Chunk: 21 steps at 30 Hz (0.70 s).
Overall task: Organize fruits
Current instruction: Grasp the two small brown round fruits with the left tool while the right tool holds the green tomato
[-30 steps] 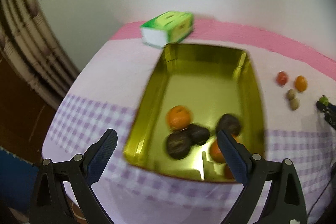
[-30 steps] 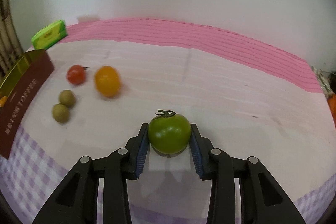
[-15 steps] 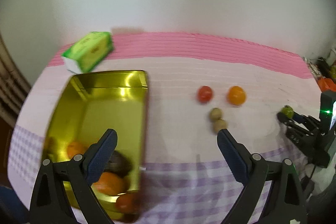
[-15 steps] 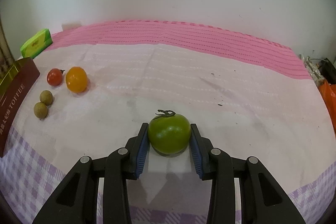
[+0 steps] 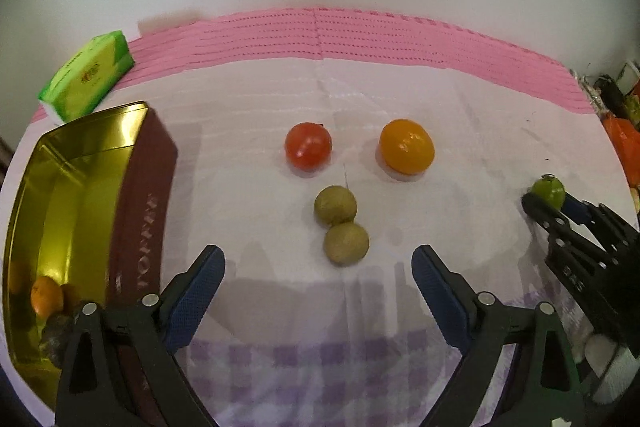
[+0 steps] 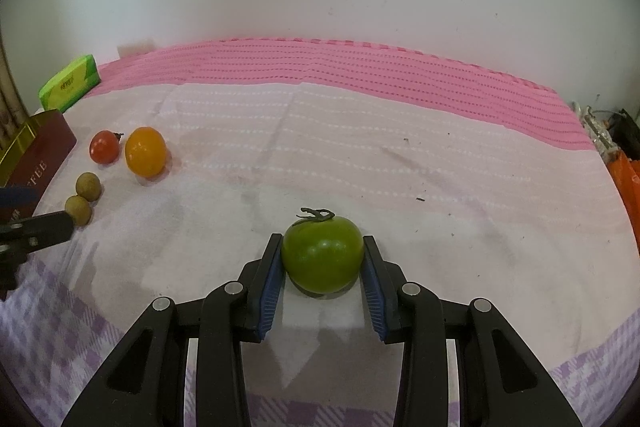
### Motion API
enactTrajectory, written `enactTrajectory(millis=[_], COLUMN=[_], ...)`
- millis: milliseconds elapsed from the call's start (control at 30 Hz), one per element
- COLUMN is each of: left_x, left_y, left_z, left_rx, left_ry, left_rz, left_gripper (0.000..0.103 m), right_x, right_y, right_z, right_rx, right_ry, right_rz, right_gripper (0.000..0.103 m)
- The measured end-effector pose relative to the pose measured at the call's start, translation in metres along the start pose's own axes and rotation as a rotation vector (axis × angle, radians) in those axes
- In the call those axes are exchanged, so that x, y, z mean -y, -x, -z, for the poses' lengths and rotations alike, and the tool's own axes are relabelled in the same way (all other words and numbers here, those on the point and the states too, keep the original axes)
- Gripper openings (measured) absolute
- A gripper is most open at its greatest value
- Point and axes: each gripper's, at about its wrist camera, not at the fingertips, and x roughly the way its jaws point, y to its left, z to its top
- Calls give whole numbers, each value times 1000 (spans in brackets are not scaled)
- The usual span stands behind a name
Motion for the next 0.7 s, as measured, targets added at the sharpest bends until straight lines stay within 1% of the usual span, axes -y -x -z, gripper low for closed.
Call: enactTrajectory(millis=[33, 133, 200, 233, 300, 333, 400, 533, 567, 600, 667, 700], left_x=[1, 2, 2, 2, 3, 4, 5, 5, 5, 4, 3, 1], left_y=[-3, -12, -15, -18, -21, -22, -22, -20, -19, -17, -14, -13], left_z=[-2, -6, -8, -10, -11, -12, -12, -8, -6, -4, -1, 1], left_rx=[-4, -20, -25, -29, -33, -31, -19, 0, 4, 6, 7, 5], left_ry=[3, 19, 26, 27, 26, 23, 8, -9, -12, -14, -21, -23], left_rz=[-3, -8, 2, 0, -1, -2, -19, -29, -30, -26, -26, -26], left_gripper=[88, 79, 70, 68, 57, 57, 49, 42, 38, 32, 22, 22], right_x=[1, 3, 3, 3, 2, 3, 3, 3, 2, 2, 2, 2], right_y=[0, 0, 0, 0, 0, 0, 0, 0, 0, 0, 0, 0], right_z=[0, 0, 0, 0, 0, 0, 0, 0, 1, 1, 0, 0], right_rx=[0, -1, -1, -1, -1, -1, -1, -1, -1, -1, -1, -1], right_ry=[-4, -7, -7, -8, -6, -6, -6, -6, -6, -6, -4, -4], right_rz=[-5, -9, -9, -10, -8, -8, -8, -8, -8, -8, -6, -6], right_gripper=[39, 39, 39, 39, 39, 39, 39, 39, 39, 39, 39, 39])
